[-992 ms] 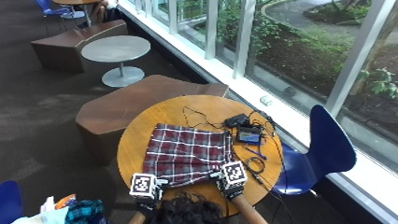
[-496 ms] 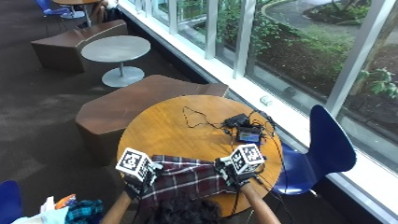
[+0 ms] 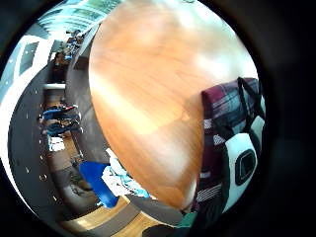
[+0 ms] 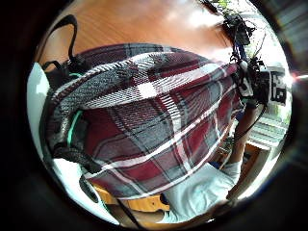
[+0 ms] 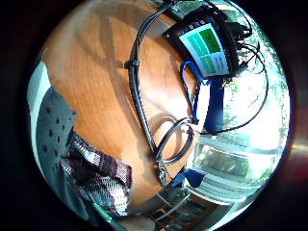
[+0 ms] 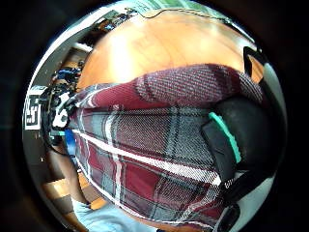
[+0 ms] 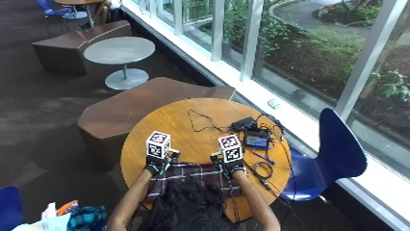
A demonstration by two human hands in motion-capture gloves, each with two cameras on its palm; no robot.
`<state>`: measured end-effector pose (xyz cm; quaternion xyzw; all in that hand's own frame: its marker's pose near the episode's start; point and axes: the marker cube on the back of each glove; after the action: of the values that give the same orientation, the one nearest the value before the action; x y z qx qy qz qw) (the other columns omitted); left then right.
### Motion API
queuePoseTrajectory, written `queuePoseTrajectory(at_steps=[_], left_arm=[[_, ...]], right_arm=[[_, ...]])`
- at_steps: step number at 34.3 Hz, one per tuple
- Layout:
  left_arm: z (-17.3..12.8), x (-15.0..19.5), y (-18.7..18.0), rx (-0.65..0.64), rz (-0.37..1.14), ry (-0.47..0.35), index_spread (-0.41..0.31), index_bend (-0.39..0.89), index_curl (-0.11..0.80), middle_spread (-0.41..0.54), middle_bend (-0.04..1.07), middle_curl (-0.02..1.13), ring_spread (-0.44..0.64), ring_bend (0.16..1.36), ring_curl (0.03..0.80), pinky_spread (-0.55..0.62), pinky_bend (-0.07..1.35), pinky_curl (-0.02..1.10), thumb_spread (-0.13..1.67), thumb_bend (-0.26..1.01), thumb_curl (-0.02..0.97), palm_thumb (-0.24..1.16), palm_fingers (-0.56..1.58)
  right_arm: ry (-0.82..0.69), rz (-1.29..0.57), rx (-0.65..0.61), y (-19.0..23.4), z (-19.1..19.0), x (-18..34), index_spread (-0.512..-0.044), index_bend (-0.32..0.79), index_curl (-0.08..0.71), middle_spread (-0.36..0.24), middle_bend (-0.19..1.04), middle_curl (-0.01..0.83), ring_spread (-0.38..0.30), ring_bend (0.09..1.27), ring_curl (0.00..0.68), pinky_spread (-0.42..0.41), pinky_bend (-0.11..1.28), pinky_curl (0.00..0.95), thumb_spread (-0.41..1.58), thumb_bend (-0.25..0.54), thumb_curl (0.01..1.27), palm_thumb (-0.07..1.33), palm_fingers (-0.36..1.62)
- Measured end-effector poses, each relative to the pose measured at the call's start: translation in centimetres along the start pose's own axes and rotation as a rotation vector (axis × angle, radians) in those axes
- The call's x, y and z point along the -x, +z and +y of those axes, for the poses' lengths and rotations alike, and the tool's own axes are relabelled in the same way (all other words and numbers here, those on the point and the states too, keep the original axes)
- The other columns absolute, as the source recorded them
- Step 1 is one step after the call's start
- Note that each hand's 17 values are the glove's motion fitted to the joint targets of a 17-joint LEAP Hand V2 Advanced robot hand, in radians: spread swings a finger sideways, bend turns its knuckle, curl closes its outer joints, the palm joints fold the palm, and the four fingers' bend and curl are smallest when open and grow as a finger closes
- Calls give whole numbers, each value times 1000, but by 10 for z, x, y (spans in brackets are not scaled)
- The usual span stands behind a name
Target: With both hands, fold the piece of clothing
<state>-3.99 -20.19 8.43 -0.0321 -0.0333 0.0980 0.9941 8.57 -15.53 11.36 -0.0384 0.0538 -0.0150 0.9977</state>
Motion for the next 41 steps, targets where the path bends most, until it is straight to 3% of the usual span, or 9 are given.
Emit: queuePoseTrajectory(at_steps=[6, 10, 12, 14, 18, 23, 29, 34, 41], left_arm=[[-11, 13, 6, -107, 65, 12, -336, 216, 438, -385, 761, 590, -381, 1028, 529, -399, 884, 528, 1312, 96, 294, 671, 1341], [15, 11, -5, -191, 16, -39, -211, -48, 344, -314, 610, 552, -343, 973, 501, -318, 847, 521, 1271, 38, 284, 609, 739], [34, 6, -9, -242, -32, -64, -178, -21, 328, -291, 616, 579, -332, 981, 529, -293, 868, 547, 1262, 25, 284, 604, 724], [52, 0, -5, -278, -76, -79, -141, 86, 339, -227, 529, 559, -238, 842, 501, -202, 819, 540, 1237, -18, 278, 547, 435], [80, -17, 20, -300, -107, -89, -136, 152, 342, -180, 439, 494, -168, 752, 433, -111, 725, 488, 1216, -43, 269, 467, 454], [110, -45, 41, -162, 12, -87, -134, 183, 356, -137, 358, 438, -77, 642, 366, -13, 634, 433, 1262, -21, 256, 422, 457], [106, -47, 68, -17, 92, -105, -109, 200, 386, -23, 242, 415, 101, 560, 341, 157, 540, 405, 1429, -37, 204, 305, 229], [102, -54, 66, -22, 66, -115, -97, 184, 392, 25, 214, 401, 191, 537, 321, 252, 499, 384, 1497, -23, 174, 219, 221], [80, -65, 60, 2, 124, -93, -89, 172, 394, 58, 180, 379, 257, 523, 301, 325, 480, 361, 1564, -5, 152, 159, 246]], right_arm=[[-8, 9, 33, 2, 3, -15, -281, 414, 497, -196, 870, 664, -204, 982, 597, -279, 754, 468, 1457, 80, 226, 602, 1337], [83, -55, -38, -2, 29, -27, -284, 205, 462, -198, 678, 592, -196, 829, 542, -186, 666, 447, 1446, 64, 223, 591, 748], [192, -110, -116, -6, 57, -33, -285, 229, 493, -190, 647, 586, -182, 783, 561, -139, 637, 478, 1442, 60, 227, 592, 663], [327, -178, -193, -10, 93, -37, -291, 279, 497, -170, 538, 545, -143, 645, 518, -65, 620, 465, 1428, 55, 239, 597, 536], [542, -301, -219, -4, 149, -38, -295, 215, 448, -133, 433, 489, -88, 540, 438, 9, 592, 409, 1391, 36, 256, 597, 579], [633, -293, -101, 16, 166, -34, -255, 72, 372, -52, 334, 446, -32, 576, 402, 48, 629, 388, 1343, -17, 267, 534, 653], [650, -185, -81, 26, 156, -23, -229, -3, 289, -16, 319, 438, -74, 722, 436, 66, 617, 388, 1321, -9, 283, 516, 681], [652, -227, -121, 24, 145, -27, -219, -60, 200, -96, 472, 476, -156, 851, 465, -26, 585, 382, 1321, 44, 316, 644, 843], [611, -689, -182, -29, 124, -57, -219, 34, 166, -174, 661, 553, -190, 952, 525, -134, 550, 403, 1226, 107, 385, 852, 975]])
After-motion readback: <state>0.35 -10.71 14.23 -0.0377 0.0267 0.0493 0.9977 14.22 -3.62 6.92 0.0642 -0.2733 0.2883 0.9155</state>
